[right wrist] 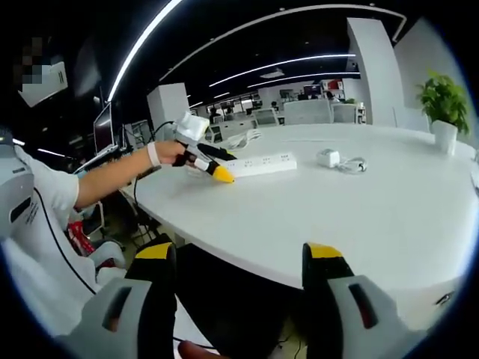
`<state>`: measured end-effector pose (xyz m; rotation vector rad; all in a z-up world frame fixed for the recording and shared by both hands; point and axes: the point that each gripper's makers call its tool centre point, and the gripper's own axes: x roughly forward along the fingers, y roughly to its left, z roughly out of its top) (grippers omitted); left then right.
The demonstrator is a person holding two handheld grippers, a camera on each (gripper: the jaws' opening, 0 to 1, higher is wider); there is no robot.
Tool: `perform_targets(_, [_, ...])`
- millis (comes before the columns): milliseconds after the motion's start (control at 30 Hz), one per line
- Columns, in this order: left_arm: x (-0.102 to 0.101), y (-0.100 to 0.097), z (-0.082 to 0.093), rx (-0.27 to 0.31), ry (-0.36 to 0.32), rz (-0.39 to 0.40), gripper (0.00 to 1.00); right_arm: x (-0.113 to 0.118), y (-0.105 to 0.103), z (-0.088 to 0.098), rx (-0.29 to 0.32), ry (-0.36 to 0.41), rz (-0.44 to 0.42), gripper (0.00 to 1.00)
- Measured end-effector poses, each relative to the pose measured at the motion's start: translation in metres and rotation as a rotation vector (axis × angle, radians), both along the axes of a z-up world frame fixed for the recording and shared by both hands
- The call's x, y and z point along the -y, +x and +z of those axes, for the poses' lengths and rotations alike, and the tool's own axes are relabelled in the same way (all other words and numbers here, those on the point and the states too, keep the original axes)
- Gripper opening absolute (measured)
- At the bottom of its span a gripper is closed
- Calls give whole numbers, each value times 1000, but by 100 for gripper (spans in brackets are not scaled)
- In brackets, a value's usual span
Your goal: Straighten the power strip on the desk, plug the charger into it
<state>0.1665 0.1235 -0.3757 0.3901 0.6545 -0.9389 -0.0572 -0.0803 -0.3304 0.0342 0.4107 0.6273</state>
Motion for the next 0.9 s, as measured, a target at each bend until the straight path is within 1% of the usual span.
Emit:
perform_targets(167, [1,-2,-2,-49,55,-5,73,0,-2,0,3,1,-1,67])
perform_targets(267, [2,-3,-3,-65,70,-4,73,-1,-3,-1,3,3,3,67])
perform_targets(333, [-1,-1,-3,-75,79,0,73,-2,-4,-2,1,2,10,67])
perform_targets(433, [1,-3,-4,-79,88,0,72,-1,-1,-1,2,-20,28,67])
perform_targets(533, [1,-4,-4,-79,88,-4,72,4,11,6,20,-63,37,67])
perform_targets(600, [0,-1,-4,-80,88,-3,72,4,22,11,44,-105,59,67])
perform_targets(800, [2,-3,-5,-80,88,-1,72,-16,54,19,70,-192,148,67])
perform_targets(833, [3,-3,-5,-79,88,0,72,-23,59,21,78,-202,171,67])
perform_targets(900, [3,-4,-5,-79,88,-1,71,-30,66,23,82,-204,185,67])
